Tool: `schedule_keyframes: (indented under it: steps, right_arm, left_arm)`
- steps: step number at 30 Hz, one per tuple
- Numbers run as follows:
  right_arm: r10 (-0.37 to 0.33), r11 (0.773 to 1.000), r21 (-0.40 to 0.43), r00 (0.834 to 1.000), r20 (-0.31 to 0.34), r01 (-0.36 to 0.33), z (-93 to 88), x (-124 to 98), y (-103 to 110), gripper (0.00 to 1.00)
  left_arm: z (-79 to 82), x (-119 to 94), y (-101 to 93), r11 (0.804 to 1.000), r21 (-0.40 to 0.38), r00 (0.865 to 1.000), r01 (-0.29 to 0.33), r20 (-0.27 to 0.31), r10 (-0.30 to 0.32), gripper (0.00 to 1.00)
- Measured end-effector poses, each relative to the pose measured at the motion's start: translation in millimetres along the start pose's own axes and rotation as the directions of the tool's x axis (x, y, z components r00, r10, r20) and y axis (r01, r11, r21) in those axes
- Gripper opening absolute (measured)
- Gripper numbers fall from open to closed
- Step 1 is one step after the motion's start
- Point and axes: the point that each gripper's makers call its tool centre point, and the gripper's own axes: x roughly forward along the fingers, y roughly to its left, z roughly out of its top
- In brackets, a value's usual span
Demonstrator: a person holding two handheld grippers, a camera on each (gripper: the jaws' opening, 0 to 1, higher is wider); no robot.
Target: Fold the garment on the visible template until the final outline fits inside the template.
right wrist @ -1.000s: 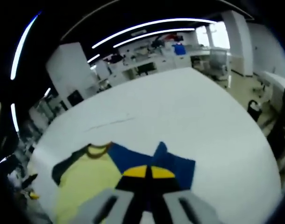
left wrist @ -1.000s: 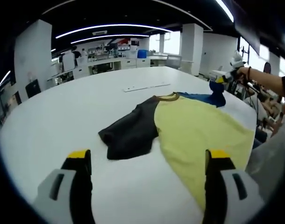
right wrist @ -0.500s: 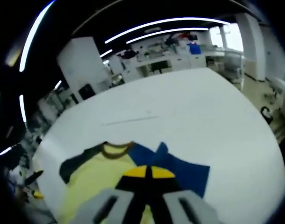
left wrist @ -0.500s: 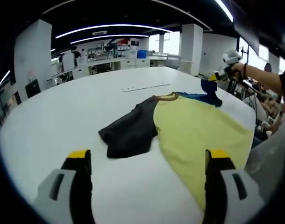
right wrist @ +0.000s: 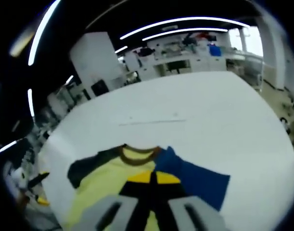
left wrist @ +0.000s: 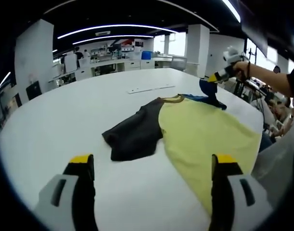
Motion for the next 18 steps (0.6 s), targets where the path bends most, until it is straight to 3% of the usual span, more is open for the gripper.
schedule_keyframes:
  steps: [18]
  right_arm:
    - [0.081,0.996,-0.040,0.997,-0.010,-0.081,8.6,32.3,56.3,0.00]
  left_arm:
    - [-2.6,-3.2,-0.1,1.000,-0.013,1.000,-0.007,-0.002,0.007,0.99]
